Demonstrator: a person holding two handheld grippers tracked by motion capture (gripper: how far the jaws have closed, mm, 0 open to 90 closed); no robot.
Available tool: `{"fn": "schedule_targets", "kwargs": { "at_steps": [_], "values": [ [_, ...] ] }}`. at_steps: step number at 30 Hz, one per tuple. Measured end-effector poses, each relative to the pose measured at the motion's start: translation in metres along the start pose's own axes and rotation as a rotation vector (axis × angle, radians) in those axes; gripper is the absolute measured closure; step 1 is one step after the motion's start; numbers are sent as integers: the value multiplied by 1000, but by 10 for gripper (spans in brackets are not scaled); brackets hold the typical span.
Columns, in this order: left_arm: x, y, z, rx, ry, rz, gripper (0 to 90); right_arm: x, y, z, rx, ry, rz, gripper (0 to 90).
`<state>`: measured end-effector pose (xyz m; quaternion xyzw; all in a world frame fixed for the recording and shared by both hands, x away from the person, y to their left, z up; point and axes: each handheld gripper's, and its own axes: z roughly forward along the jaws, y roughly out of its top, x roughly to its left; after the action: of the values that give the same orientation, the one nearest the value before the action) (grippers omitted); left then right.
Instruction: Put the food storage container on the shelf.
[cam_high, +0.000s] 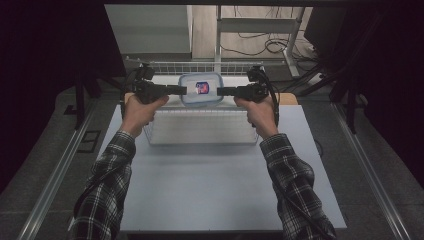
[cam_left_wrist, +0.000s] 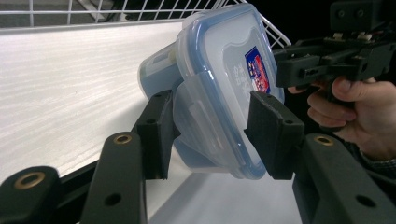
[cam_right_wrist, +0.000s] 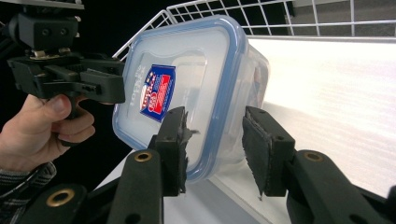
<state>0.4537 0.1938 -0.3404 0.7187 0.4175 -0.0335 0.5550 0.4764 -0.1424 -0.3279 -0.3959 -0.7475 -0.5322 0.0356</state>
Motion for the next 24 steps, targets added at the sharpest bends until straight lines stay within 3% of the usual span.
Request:
{"fn": "schedule_targets", "kwargs": {
  "at_steps": [4,8,13,17,21,24],
  "values": [
    [1,1,1,0,11,5,507,0,0,-1,2,-13,-11,626],
    [-2,5,1,1,96,25,459,2,1,-2,-4,-30,-19,640],
    [-5,8,2,-7,168,49,480,7,5,0,-13,-64,-36,631],
    [-6,9,4,-14,166,50,491,11,8,2,-6,-102,-59,626],
    [-9,6,3,-39,197,89,450,12,7,3,-18,-117,-82,601],
    [-10,4,0,-74,141,89,388,18,5,2,-33,-156,-138,556]
  ]
}}
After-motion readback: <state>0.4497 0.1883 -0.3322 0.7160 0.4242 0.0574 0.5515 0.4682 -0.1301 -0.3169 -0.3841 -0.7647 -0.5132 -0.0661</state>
